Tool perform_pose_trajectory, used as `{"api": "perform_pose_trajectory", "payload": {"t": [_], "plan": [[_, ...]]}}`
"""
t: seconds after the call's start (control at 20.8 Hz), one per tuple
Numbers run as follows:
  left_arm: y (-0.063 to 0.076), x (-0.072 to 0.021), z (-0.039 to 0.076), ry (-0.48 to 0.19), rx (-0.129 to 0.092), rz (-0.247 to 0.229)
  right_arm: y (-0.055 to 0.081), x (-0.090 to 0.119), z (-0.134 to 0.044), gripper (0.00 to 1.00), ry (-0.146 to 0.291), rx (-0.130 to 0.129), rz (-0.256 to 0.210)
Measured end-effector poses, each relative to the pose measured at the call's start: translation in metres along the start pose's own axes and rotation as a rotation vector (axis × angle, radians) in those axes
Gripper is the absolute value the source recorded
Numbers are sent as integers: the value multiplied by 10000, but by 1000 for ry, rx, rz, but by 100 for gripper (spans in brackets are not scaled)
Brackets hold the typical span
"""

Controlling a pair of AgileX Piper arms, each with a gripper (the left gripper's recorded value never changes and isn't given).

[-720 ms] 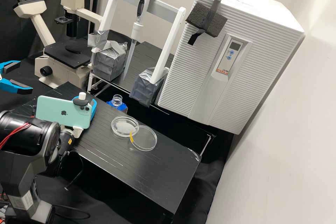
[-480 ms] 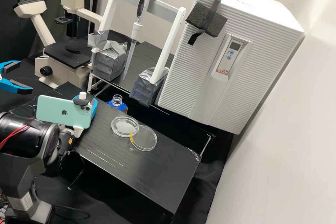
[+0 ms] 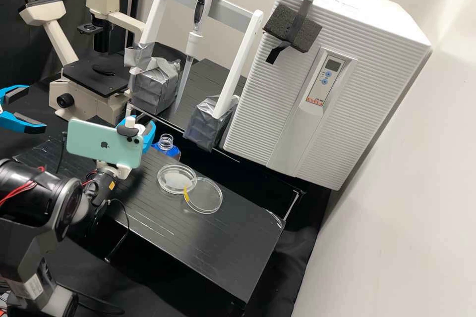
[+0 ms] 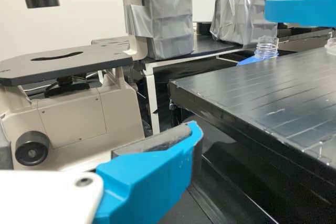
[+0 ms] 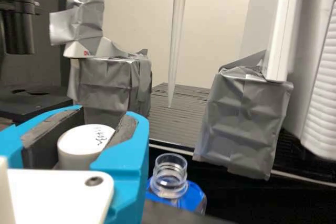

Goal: Close the bottle

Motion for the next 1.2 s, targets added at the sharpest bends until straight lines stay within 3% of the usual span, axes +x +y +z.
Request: {"api": "perform_pose_trajectory", "payload": {"t": [0.34,0.48,0.86,1.06,1.2], "plan": [[9,0,-19,21,-9,9,47,357,77,0,-56,-3,-2],[9,0,-19,21,-9,9,109,457,123,0,-73,-10,22],[9,0,-19,21,-9,9,165,591,240,0,-116,-58,40],[10,0,-22,24,-11,11,141,637,304,0,-142,-54,35],[14,-1,-32,35,-15,15,132,676,345,0,-155,-74,30]]}}
